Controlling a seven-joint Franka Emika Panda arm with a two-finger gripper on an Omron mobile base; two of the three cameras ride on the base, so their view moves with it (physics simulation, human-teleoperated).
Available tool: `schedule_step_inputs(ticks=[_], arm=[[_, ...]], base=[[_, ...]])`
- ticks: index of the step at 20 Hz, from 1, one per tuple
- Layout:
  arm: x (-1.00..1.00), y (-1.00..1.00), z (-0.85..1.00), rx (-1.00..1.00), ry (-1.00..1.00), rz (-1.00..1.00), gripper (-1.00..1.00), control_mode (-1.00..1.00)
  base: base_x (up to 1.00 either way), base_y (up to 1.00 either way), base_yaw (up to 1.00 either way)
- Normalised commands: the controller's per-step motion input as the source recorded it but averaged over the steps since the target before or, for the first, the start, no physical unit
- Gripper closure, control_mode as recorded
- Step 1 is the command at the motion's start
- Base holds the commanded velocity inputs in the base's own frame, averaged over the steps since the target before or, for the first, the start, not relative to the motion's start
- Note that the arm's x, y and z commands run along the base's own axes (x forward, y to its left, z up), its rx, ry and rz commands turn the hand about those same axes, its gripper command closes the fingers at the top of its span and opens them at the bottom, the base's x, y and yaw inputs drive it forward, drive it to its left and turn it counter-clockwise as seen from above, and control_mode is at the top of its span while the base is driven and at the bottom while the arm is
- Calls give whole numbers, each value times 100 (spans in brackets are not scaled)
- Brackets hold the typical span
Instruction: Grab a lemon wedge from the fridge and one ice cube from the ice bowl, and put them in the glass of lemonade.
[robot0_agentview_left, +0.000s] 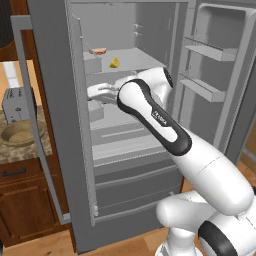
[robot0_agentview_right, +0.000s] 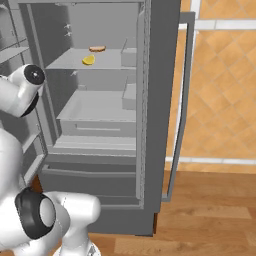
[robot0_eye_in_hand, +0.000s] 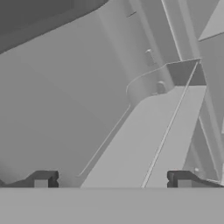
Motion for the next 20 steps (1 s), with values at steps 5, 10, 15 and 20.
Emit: schedule_step_inputs(ticks=[5, 10, 15, 20], arm=[[-22, -75, 58, 1, 9, 0, -100, -100], [-8, -85, 11, -6, 7, 0, -100, -100], [-17, -47, 0, -39, 0, -4, -100, -100], [-38, -62, -4, -35, 3, -16, -100, -100]], base=[[0, 0, 0], [0, 0, 0], [0, 0, 0], [0, 0, 0]])
